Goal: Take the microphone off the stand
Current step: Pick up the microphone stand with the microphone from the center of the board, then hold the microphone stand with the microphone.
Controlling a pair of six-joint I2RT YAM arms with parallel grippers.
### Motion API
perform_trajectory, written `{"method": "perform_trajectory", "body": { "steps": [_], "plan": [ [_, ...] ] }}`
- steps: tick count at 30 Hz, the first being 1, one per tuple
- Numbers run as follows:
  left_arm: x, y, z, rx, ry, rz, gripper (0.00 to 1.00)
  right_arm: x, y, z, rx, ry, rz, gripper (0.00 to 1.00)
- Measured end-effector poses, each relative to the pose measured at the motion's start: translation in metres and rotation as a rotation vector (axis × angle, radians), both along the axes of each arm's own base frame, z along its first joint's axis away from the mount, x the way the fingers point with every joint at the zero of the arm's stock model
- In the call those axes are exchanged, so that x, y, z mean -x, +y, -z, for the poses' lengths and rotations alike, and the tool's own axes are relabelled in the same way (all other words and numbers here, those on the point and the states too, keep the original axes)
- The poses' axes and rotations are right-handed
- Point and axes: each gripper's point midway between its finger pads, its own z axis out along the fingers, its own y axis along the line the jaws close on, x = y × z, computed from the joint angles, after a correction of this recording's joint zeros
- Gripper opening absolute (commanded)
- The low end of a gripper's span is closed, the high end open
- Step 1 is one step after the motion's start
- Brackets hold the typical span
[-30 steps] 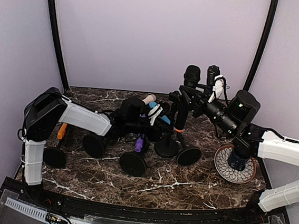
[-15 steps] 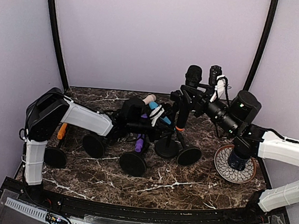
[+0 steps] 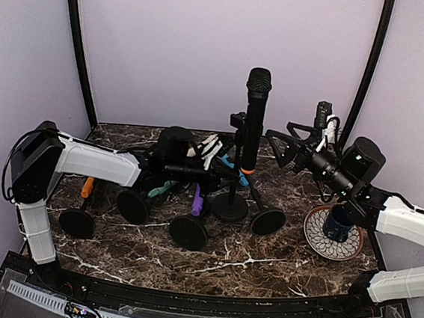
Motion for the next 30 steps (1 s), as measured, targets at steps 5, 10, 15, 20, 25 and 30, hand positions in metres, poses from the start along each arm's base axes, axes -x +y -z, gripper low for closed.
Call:
{"method": "perform_trajectory", "body": {
  "steps": [5, 10, 15, 20, 25, 30],
  "plan": [
    [0.011, 0.014, -0.041, 0.05, -0.012, 0.004, 0.0, 0.002, -0.017, 0.015, -0.019, 0.029, -0.007, 0.99],
    [0.026, 0.025, -0.077, 0.093, -0.017, 0.046, 0.0, 0.007, -0.006, 0.032, 0.003, 0.07, -0.099, 0.96],
    [0.04, 0.027, -0.091, 0.088, 0.022, 0.108, 0.0, 0.016, 0.028, 0.068, 0.088, 0.148, -0.253, 0.9],
    [0.055, 0.03, -0.095, 0.063, 0.057, 0.169, 0.0, 0.034, 0.068, 0.078, 0.16, 0.164, -0.41, 0.85],
    [0.066, 0.033, -0.1, 0.056, 0.072, 0.213, 0.0, 0.046, 0.088, 0.085, 0.182, 0.169, -0.518, 0.79],
    [0.073, 0.034, -0.105, 0.063, 0.079, 0.244, 0.0, 0.053, 0.1, 0.102, 0.2, 0.205, -0.581, 0.76]
  ]
}}
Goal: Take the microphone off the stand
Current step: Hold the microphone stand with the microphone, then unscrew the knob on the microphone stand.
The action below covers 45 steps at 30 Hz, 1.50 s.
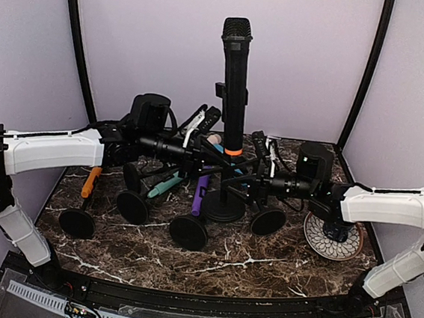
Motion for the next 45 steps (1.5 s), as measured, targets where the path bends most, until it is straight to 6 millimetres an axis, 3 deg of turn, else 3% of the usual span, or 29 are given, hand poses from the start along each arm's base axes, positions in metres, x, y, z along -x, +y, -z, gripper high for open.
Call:
{"method": "perform_trajectory", "body": {
  "steps": [10, 21, 33, 45],
  "plan": [
    [0.006, 0.002, -0.007, 0.014, 0.009, 0.021, 0.0, 0.006, 0.012, 0.001, -0.039, 0.017, -0.042, 0.5],
    [0.004, 0.004, -0.012, 0.026, 0.052, -0.003, 0.0, 0.01, 0.015, 0.0, -0.071, -0.024, -0.041, 0.0],
    [-0.003, 0.002, -0.02, 0.056, 0.058, -0.048, 0.0, 0.002, 0.01, -0.007, -0.087, -0.11, 0.074, 0.0],
    [-0.027, 0.002, -0.024, 0.072, 0.041, -0.197, 0.0, -0.026, 0.006, -0.011, -0.051, -0.232, 0.297, 0.0]
  ]
}}
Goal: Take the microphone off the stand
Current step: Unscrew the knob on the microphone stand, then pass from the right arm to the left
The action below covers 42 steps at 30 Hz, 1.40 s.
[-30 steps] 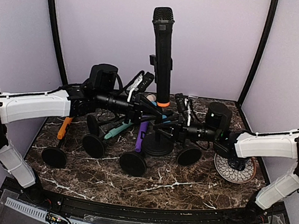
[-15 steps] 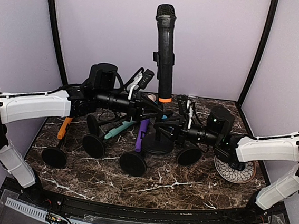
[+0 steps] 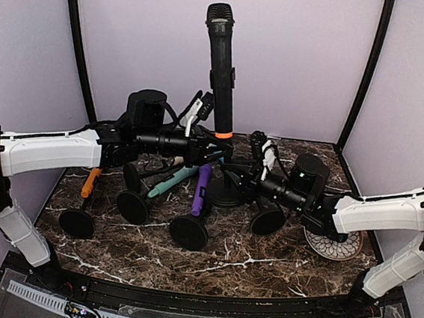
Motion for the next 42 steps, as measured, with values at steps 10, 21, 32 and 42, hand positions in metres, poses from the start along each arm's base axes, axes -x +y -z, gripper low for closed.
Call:
{"method": "perform_trajectory", "body": {
  "steps": [10, 21, 32, 42],
  "plan": [
    [-0.025, 0.001, 0.01, -0.016, 0.036, -0.184, 0.0, -0.026, 0.001, 0.009, 0.009, -0.021, 0.183, 0.0],
    [-0.026, 0.001, 0.015, 0.0, 0.038, -0.193, 0.45, -0.028, 0.002, 0.013, -0.019, -0.012, 0.199, 0.0],
    [0.0, 0.019, -0.023, 0.075, -0.06, -0.137, 0.65, -0.031, -0.017, 0.0, -0.073, 0.005, 0.244, 0.0],
    [0.012, 0.031, -0.013, 0.071, -0.069, -0.078, 0.83, -0.02, -0.016, -0.009, -0.076, -0.007, 0.157, 0.0]
  ]
}}
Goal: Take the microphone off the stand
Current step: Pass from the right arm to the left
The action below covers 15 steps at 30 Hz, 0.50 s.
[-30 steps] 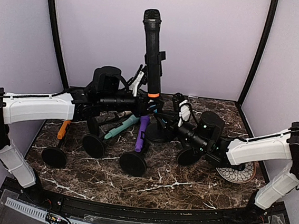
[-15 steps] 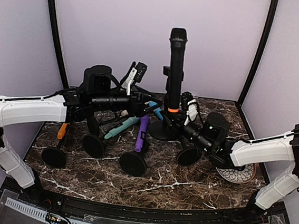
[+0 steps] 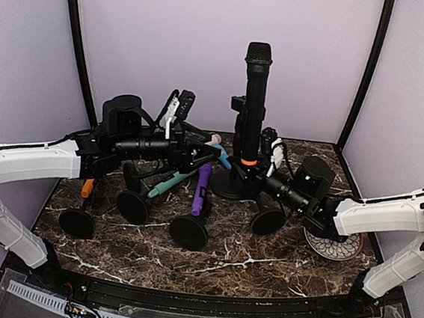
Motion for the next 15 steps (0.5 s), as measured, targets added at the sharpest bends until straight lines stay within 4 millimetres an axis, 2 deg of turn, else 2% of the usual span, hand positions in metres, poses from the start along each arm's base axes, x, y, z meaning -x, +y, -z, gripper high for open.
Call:
{"method": "perform_trajectory", "body": {
  "steps": [6, 15],
  "plan": [
    [0.015, 0.002, -0.005, 0.027, -0.018, 0.14, 0.86, 0.021, -0.002, -0.014, -0.002, -0.005, -0.175, 0.0],
    [0.044, -0.009, -0.029, 0.07, -0.061, 0.367, 0.88, 0.06, 0.011, -0.011, 0.028, 0.065, -0.436, 0.0]
  ]
}}
